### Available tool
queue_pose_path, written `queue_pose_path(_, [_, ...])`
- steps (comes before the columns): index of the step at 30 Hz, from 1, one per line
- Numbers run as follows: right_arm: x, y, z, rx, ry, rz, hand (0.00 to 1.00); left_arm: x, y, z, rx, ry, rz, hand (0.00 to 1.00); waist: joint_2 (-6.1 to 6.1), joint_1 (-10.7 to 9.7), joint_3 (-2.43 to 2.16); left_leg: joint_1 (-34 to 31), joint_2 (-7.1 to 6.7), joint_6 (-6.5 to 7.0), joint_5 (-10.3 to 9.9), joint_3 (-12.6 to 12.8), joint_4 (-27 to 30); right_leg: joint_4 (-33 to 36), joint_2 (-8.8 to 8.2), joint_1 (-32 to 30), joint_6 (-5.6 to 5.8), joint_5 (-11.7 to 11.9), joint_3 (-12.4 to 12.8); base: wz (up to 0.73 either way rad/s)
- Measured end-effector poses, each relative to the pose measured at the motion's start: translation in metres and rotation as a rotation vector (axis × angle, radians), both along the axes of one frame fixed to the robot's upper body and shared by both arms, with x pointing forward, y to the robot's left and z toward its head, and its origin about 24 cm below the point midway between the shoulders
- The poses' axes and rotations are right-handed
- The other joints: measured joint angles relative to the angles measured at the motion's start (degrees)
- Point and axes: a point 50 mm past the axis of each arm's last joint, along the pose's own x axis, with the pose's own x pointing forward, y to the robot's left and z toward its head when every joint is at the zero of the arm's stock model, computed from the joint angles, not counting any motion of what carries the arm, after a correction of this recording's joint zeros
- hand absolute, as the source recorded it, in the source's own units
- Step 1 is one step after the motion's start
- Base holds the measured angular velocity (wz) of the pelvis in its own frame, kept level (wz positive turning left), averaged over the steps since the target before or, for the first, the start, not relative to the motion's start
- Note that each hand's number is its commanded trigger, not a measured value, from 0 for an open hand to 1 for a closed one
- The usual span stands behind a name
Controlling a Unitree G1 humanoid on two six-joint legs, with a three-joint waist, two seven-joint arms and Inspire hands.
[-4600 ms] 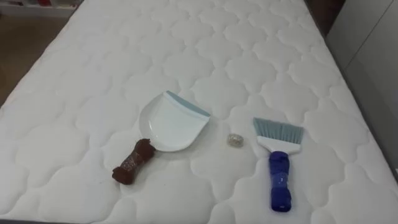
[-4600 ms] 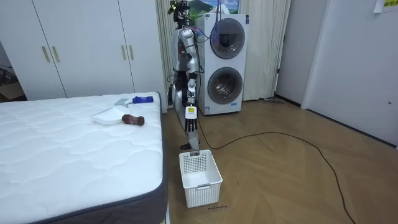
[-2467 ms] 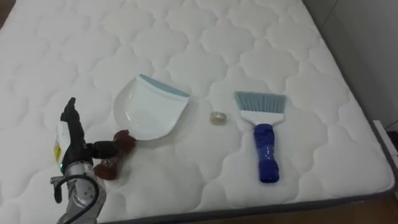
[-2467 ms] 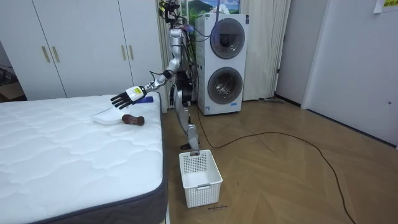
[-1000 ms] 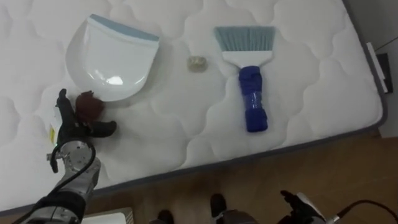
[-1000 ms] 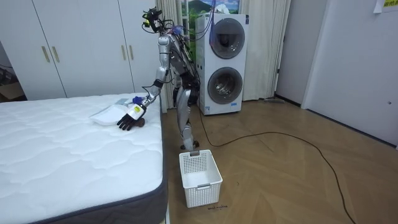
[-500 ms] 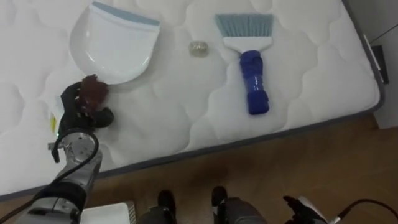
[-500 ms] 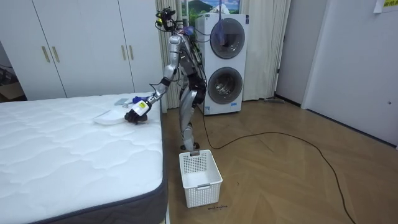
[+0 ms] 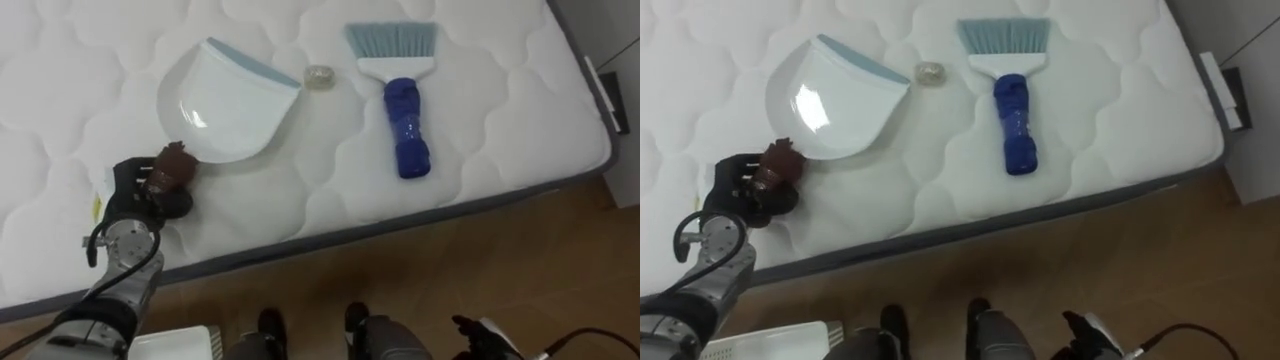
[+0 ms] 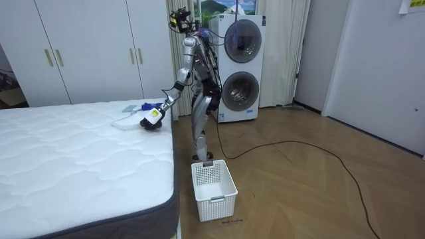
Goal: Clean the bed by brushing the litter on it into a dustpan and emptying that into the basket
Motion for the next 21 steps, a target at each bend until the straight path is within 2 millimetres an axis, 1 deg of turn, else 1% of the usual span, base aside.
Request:
queue_pose_path(5, [-0.002,-0.003,0.0,-0.002,0.005,-0.008,0.0,-0.004,0.002,-0.005,0.004,0.05,0.003,1.0,0.03,-0.14,-0.06,0.84,0.12,-0.01,-0.01,0.01,-0.03,-0.17,0.05,0.88,0.0,0.0,-0.06,0.0])
queue_pose_path(8, [-0.003,-0.006,0.0,-0.009,0.005,-0.016,0.0,-0.004,0.004,-0.006,0.017,0.064,-0.006,1.0,0.17,-0.06,0.02,1.52,0.31,-0.02,-0.02,0.06,-0.28,-0.58,0.14,1.61,-0.07,0.04,-0.15,-0.02])
queue_pose_path(11, [-0.004,-0.008,0.0,-0.008,0.005,-0.026,0.0,-0.007,0.009,-0.007,0.1,0.107,-0.045,1.0,0.18,0.02,0.02,2.01,0.33,-0.12,0.05,0.27,-0.92,-0.96,0.17,1.85,-0.17,0.15,0.03,-0.03])
queue_pose_path(14, [-0.004,-0.008,0.001,0.012,-0.005,-0.067,0.0,-0.007,0.009,-0.007,0.187,0.13,-0.099,1.0,0.27,0.37,0.01,1.83,0.23,-0.18,0.09,-0.02,-0.93,-1.04,0.24,1.78,-0.18,0.15,-0.1,0.02])
queue_pose_path(17, [-0.004,-0.011,0.001,0.038,-0.017,-0.134,0.0,-0.006,0.008,-0.006,0.27,0.132,-0.14,1.0,0.81,0.5,-0.07,1.86,0.17,-0.18,0.09,-0.07,-1.1,-1.41,0.18,2.1,-0.17,0.15,-0.47,0.04])
queue_pose_path(19, [-0.001,-0.014,0.003,0.059,-0.046,-0.191,0.0,-0.007,0.009,-0.005,0.318,0.134,-0.158,1.0,1.11,0.51,-0.11,1.98,0.08,-0.17,0.09,0.02,-1.07,-1.12,0.02,2.09,-0.13,0.12,-0.4,0.0])
queue_pose_path(21, [0.007,-0.017,0.007,0.079,-0.09,-0.255,0.0,-0.008,0.014,-0.004,0.398,0.139,-0.186,1.0,1.25,0.62,-0.15,2.15,0.11,-0.17,0.09,0.07,-1.15,-1.14,0.04,2.09,-0.11,0.11,-0.32,-0.02])
